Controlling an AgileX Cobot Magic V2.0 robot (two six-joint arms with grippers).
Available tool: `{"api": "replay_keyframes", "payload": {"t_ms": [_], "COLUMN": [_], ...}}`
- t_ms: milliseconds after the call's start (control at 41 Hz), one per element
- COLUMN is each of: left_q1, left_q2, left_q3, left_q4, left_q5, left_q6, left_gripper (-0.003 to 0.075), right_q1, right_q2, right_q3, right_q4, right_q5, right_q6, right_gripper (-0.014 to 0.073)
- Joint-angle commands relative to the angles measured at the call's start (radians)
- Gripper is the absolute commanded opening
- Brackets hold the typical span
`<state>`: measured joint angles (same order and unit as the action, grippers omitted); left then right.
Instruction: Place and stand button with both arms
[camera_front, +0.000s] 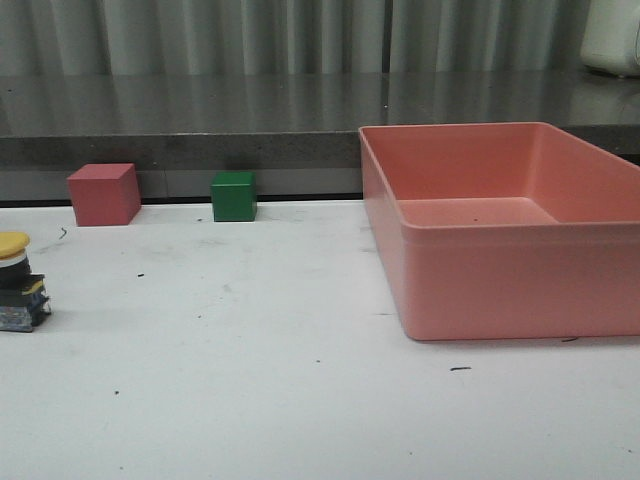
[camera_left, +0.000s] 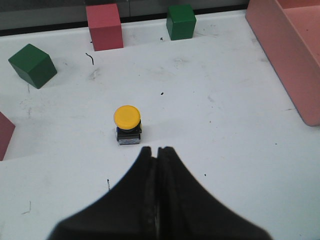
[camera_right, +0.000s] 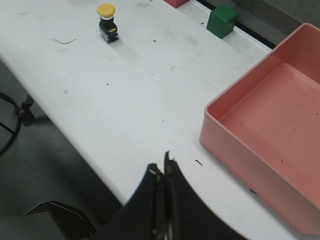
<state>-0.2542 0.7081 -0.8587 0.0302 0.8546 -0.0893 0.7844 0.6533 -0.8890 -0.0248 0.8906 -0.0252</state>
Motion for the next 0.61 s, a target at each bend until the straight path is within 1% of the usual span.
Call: {"api": "replay_keyframes", "payload": {"t_ms": [0,73,195,366,439,537,586], "left_q1": [0.051,0.105,0.188,0.251,0.270,0.290,0.302], "left_q2": [-0.070,-0.136,-0.268,-0.461,-0.548,-0.625,-0.655], "left_q3": [0.042,0.136,0.344,0.588,0.695,0.787,0.813], "left_q4": [0.023,0.023,0.013,-0.043,-0.043,-0.043,-0.043], "left_q5": [-0.176,-0.310,-0.548,-0.730,-0.838,-0.904,-0.909], "left_q6": [-0.005,-0.005,-0.005,-0.005,-0.005,-0.005,-0.005], "left_gripper": [-0.0020,-0.0020,-0.0020,-0.0020,-0.0020,-0.0020,-0.0020], "right_q1": [-0.005,-0.005,-0.005,-0.005,-0.005,-0.005,-0.005], "right_q2": [-0.001,-0.001,-0.001,-0.001,-0.001,-0.001,-0.001], "right_q3": [-0.021,-0.021,-0.021,-0.021,-0.021,-0.021,-0.021], "right_q4": [0.000,0.000,0.000,0.000,0.000,0.000,0.000], "right_q5": [-0.064,-0.064,-0.064,-0.064,-0.064,-0.064,-0.064], "right_q6": [-0.008,-0.008,-0.008,-0.008,-0.008,-0.008,-0.008], "right_gripper": [-0.0068,-0.0068,-0.0068,-0.0068,-0.0068,-0.0068,-0.0068]}}
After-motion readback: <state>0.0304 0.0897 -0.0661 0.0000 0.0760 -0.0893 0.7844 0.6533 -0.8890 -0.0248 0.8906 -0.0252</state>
